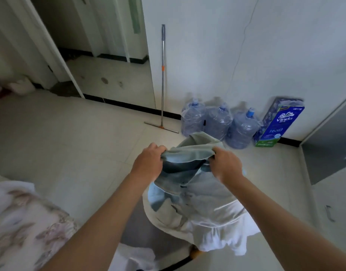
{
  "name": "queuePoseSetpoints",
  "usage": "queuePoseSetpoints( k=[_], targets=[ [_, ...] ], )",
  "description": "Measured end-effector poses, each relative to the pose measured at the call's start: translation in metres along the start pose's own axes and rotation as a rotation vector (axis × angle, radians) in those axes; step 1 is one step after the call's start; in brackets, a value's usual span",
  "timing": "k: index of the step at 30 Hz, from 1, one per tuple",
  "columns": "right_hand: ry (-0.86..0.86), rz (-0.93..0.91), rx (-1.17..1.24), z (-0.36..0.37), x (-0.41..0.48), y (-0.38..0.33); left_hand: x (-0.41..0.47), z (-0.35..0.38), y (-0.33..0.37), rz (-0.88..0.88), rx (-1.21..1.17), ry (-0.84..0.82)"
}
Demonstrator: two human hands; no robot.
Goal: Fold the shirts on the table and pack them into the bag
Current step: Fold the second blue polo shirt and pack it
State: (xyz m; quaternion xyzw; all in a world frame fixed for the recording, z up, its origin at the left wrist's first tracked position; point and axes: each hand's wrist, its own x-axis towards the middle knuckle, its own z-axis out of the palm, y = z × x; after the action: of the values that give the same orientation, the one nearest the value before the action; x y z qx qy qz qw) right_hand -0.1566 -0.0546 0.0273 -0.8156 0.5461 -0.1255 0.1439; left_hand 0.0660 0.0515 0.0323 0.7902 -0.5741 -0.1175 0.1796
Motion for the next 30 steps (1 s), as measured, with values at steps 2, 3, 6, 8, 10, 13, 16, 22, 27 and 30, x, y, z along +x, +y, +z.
queuePoseSetpoints(
  k=[2, 3, 6, 8, 10, 13, 16, 22, 27, 30],
  targets=[
    [0.062, -0.055, 0.109, -0.002, -0.005, -0.038, -0.015, -0.024, -0.014, -0.127, -0.095, 0.079],
    [0.073, -0.091, 0.148, -0.001, -0.008, -0.057, -0.025, -0.039, -0.023, -0.181, -0.148, 0.124],
    [0.047, -0.209, 0.243, 0.002, -0.027, -0.112, -0.064, -0.084, -0.055, -0.294, -0.270, 0.136],
    [0.088, -0.304, 0.207, 0.007, -0.044, -0.145, -0.099, -0.107, -0.076, -0.287, -0.302, 0.079],
    [0.173, -0.382, 0.168, 0.013, -0.067, -0.181, -0.140, -0.124, -0.099, -0.301, -0.306, 0.094],
    [0.122, -0.458, 0.326, 0.017, -0.119, -0.250, -0.213, -0.152, -0.144, -0.370, -0.243, 0.260],
    [-0.002, -0.608, 0.389, 0.036, -0.178, -0.318, -0.295, -0.180, -0.199, -0.447, -0.141, 0.396],
    [-0.504, -0.742, 0.395, 0.110, -0.301, -0.420, -0.464, -0.197, -0.315, -0.693, -0.056, 0.304],
    [-0.973, -0.764, 0.150, 0.180, -0.373, -0.452, -0.557, -0.143, -0.352, -0.900, -0.170, 0.002],
    [-1.168, -0.830, 0.042, 0.205, -0.386, -0.451, -0.571, -0.113, -0.352, -0.862, -0.285, 0.003]
  ],
)
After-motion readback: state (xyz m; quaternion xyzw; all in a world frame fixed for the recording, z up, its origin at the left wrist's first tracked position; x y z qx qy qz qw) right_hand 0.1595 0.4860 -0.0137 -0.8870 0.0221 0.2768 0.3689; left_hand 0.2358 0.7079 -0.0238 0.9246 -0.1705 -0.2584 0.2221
